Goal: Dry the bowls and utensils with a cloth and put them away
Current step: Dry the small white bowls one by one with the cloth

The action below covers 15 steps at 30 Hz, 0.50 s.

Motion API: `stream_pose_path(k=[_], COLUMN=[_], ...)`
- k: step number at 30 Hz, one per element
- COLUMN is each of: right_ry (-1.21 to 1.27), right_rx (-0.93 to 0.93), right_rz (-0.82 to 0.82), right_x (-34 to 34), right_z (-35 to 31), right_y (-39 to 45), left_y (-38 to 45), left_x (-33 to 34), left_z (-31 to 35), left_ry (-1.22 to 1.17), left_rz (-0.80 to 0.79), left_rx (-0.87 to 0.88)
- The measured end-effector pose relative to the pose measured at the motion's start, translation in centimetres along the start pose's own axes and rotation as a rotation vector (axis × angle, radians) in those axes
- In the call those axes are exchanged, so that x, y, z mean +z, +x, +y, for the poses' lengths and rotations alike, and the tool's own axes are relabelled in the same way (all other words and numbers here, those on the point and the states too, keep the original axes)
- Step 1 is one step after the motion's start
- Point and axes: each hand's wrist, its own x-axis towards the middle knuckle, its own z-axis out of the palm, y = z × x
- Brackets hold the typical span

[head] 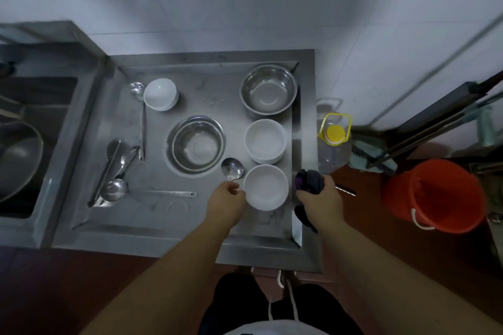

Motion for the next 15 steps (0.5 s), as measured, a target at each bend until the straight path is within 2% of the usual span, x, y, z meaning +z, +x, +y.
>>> stream_pose_path(k=[5,10,15], right_ry=[-0.094,-0.209,-0.363], right_rx=[-0.067,-0.221,-0.431], right_rz=[-0.081,-0.116,-0.207], right_x=[-1.7,-1.5,2.2], right_z=[0.3,-1.2,-3.8], right_y=[-2.0,-4.9,-8.4], left_y=[-3.3,-5.4,-6.4], left_x=[-2.2,-5.8,-10.4], left_z=[-2.1,-5.0,-8.5], left_ry=[0.206,0.497,0.541], left_rz=[-0.010,-0.018,0.033], left_rx=[0.093,0.240,0.269])
